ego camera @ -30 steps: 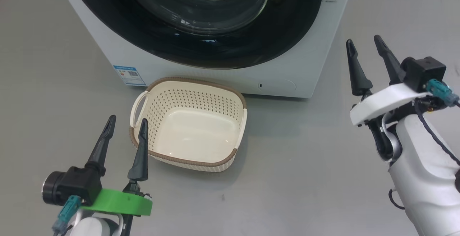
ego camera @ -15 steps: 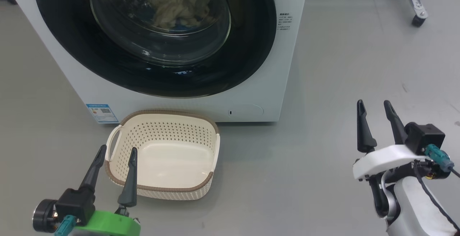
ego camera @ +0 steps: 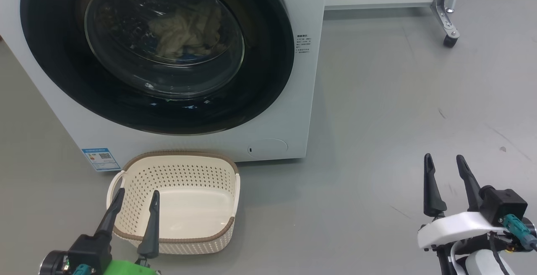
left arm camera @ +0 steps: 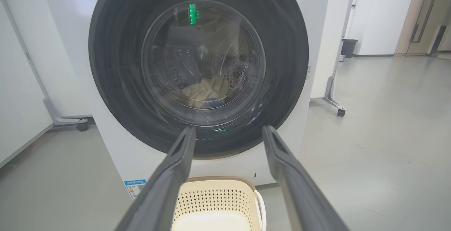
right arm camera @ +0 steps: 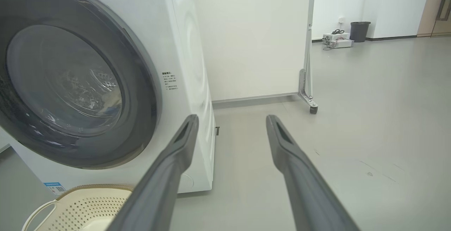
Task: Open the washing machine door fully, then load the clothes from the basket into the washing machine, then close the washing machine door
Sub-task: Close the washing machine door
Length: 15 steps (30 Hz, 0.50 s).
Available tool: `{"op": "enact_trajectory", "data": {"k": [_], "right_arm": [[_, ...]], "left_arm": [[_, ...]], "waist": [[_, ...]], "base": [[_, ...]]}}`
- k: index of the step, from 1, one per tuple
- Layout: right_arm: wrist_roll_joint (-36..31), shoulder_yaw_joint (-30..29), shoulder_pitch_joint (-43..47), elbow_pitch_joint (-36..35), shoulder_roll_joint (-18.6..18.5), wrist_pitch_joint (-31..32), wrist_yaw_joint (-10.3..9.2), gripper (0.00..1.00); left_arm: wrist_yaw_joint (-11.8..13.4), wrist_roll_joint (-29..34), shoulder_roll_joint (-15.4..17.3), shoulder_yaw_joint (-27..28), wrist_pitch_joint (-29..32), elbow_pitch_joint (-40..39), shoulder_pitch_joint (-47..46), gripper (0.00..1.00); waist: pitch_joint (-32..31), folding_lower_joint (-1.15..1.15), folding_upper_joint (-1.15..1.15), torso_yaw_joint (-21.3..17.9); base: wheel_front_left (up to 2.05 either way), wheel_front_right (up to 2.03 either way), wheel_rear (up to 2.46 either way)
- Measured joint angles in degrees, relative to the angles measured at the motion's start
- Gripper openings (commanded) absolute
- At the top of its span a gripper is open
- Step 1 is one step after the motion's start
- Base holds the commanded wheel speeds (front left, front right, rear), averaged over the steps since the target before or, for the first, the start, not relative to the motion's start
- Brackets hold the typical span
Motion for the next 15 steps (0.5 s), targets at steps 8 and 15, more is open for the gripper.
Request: {"op": "enact_trajectory", "data": {"k": [8,15], "right_arm": [[-0.4,-0.6,5.4,-4.5,1.2,0.0,-0.93,1.00],[-0.9,-0.8,7.9,-7.2,1.6,0.0,-1.02,1.00]], "left_arm": [[0.0,0.0,0.6,0.2,0.0,0.2,0.5,1.00],[0.0,0.0,0.8,0.2,0.0,0.1,0.6,1.00]], "waist": [[-1.0,0.00,0.00,0.0],[-1.1,0.00,0.00,0.3]], "base": [[0.00,0.00,0.00],[0.00,0.00,0.00]]}}
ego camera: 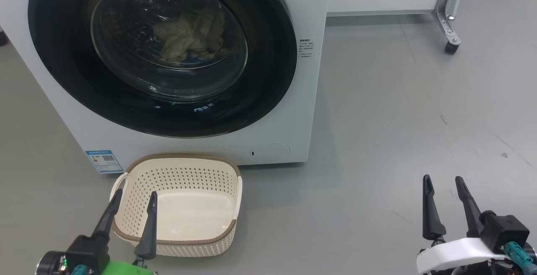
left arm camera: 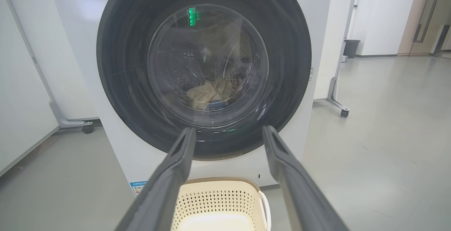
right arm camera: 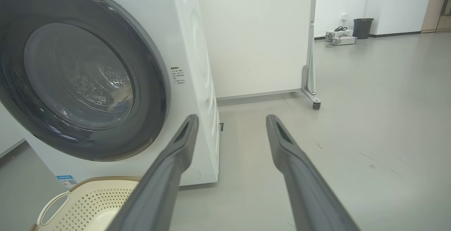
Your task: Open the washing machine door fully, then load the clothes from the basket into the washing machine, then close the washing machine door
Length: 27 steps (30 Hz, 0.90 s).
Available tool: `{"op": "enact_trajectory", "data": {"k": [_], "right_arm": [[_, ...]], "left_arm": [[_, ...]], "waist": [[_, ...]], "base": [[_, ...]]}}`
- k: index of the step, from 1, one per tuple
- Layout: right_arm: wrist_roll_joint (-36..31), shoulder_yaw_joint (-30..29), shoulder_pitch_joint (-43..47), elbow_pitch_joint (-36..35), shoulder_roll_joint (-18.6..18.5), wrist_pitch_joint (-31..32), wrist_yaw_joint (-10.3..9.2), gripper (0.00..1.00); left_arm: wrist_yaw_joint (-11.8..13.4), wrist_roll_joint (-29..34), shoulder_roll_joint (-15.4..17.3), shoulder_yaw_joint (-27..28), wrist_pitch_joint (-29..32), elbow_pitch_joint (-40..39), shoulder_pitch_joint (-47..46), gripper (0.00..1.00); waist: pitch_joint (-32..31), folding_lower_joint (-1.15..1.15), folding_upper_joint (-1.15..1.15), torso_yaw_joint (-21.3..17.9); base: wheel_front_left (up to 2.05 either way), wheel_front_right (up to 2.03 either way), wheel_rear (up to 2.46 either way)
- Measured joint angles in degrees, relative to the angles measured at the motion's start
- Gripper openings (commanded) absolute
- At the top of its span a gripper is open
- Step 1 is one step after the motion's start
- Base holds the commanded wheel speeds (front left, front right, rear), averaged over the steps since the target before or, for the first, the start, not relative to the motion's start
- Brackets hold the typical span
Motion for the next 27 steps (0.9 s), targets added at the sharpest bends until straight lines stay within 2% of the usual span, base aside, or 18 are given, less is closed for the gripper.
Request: {"op": "enact_trajectory", "data": {"k": [27], "right_arm": [[-1.1,-0.5,4.7,-5.4,0.1,0.0,-0.48,1.00]], "left_arm": [[-0.1,0.9,0.0,-0.1,0.0,-1.0,0.0,1.00]], "waist": [[0.1,0.00,0.00,0.7]], "base": [[0.00,0.00,0.00]]}}
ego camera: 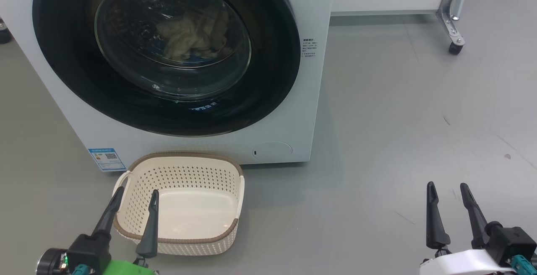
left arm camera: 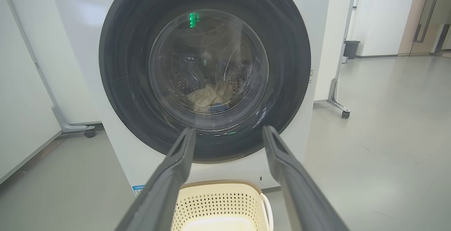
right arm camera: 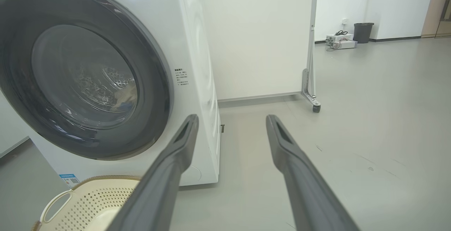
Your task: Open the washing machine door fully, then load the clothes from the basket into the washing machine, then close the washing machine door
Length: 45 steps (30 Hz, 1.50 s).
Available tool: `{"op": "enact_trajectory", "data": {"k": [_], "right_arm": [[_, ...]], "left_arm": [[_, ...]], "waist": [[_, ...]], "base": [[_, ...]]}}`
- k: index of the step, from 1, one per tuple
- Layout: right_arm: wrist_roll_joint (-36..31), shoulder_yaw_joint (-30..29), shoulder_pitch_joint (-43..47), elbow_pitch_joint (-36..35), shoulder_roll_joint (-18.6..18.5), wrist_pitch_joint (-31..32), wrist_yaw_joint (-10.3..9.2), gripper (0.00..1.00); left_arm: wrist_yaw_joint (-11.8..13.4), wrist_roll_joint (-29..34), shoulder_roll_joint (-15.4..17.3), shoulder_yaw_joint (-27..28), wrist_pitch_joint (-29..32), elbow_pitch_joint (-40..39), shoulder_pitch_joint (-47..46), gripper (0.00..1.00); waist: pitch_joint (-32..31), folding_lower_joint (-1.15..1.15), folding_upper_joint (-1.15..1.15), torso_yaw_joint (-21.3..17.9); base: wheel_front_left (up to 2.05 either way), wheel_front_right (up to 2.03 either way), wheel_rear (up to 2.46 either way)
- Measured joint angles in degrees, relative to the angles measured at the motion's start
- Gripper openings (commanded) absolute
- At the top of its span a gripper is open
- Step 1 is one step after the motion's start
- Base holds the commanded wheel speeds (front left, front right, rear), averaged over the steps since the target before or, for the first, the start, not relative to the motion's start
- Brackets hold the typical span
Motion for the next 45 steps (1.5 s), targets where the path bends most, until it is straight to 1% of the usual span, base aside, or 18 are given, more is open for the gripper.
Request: {"op": "enact_trajectory", "data": {"k": [1,2,6,12,21,26,31,41,45], "right_arm": [[0.0,0.0,0.0,-0.2,0.0,0.0,0.00,1.00],[0.0,0.0,0.0,-0.1,0.1,0.0,0.03,0.00],[0.0,0.5,0.1,2.3,0.8,0.1,0.10,0.00],[2.3,0.6,1.0,2.4,1.3,0.1,0.34,0.00],[9.7,0.1,0.9,2.5,1.8,1.1,1.16,0.00],[13.3,-0.9,0.8,2.7,1.9,2.1,1.19,0.00],[16.2,-1.5,0.5,3.1,2.0,2.8,1.40,0.00],[23.5,-2.9,-1.0,4.5,1.9,4.7,2.14,0.00],[26.4,-3.4,-2.0,5.0,1.9,5.3,2.38,0.00]], "left_arm": [[-0.1,0.0,0.0,0.0,0.0,-0.1,0.0,1.00],[-0.4,0.0,0.0,0.0,0.0,-0.1,0.0,0.00],[-0.4,-0.1,-0.9,-0.4,0.3,2.5,0.8,0.00],[-0.4,-2.0,-1.1,-0.3,0.8,2.9,1.3,0.00],[-0.5,-9.6,-1.2,0.9,2.8,3.5,1.1,0.00],[-0.9,-14.7,-1.4,1.5,3.9,4.0,1.0,0.00],[-0.9,-17.3,-1.4,1.8,4.7,4.4,0.9,0.00],[-1.0,-24.5,-1.6,3.3,6.9,4.8,0.3,0.00],[-1.4,-27.3,-1.7,3.6,7.6,5.0,-0.5,0.00]], "waist": [[0.0,0.00,0.00,0.0],[0.0,0.00,0.00,0.0],[0.0,0.00,0.00,0.0],[0.1,0.00,0.00,-0.2],[0.2,0.00,0.00,-1.4],[0.3,0.00,0.00,-1.9],[0.3,0.00,0.00,-2.3],[0.4,0.00,0.00,-3.2],[0.5,0.00,0.00,-3.6]], "base": [[0.00,0.00,0.00],[0.00,0.00,0.00],[0.00,0.00,0.00],[0.00,0.00,0.00],[0.00,0.00,0.00],[0.00,0.00,0.00],[0.00,0.00,0.00],[0.00,0.00,0.00],[0.00,0.00,0.00]]}}
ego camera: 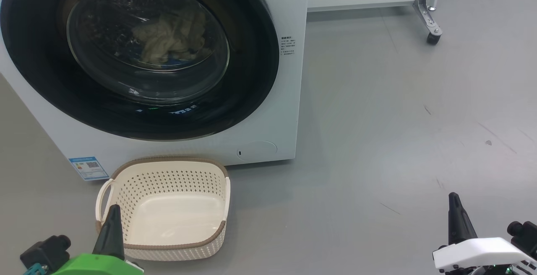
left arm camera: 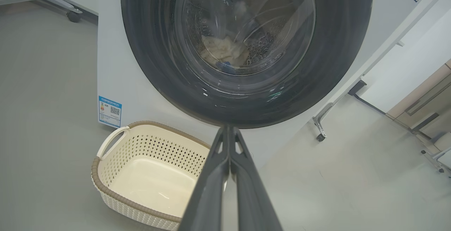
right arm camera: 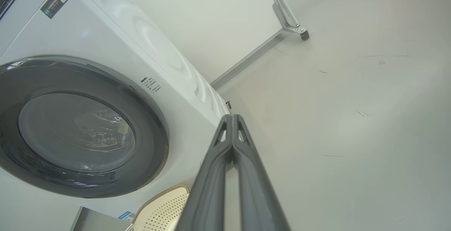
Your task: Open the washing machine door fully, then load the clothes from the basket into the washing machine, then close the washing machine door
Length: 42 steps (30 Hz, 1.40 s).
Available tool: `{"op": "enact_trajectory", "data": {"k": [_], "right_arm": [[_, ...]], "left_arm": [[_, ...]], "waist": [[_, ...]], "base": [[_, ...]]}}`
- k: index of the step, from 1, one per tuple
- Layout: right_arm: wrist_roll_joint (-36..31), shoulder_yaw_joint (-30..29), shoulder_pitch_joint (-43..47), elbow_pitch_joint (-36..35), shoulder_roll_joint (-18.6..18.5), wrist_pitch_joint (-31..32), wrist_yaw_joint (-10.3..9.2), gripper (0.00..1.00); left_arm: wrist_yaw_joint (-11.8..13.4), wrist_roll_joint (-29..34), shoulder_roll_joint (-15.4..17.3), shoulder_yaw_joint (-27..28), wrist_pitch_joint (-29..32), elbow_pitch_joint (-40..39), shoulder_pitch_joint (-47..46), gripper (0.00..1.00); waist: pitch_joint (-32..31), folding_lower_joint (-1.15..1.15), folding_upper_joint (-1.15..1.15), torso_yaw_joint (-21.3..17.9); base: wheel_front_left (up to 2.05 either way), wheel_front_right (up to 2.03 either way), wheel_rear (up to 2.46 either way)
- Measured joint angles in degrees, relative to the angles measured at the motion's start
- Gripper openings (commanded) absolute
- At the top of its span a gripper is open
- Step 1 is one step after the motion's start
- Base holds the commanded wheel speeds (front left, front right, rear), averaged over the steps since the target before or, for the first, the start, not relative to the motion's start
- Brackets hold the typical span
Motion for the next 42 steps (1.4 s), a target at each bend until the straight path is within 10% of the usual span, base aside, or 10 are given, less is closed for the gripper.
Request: {"op": "enact_trajectory", "data": {"k": [42], "right_arm": [[31.0,-5.4,-7.7,7.3,0.0,7.5,4.39,0.00]], "left_arm": [[-1.3,-32.0,-1.4,5.4,8.7,3.3,-3.9,0.00]], "waist": [[0.4,0.00,0.00,-4.1]], "base": [[0.00,0.00,0.00]]}}
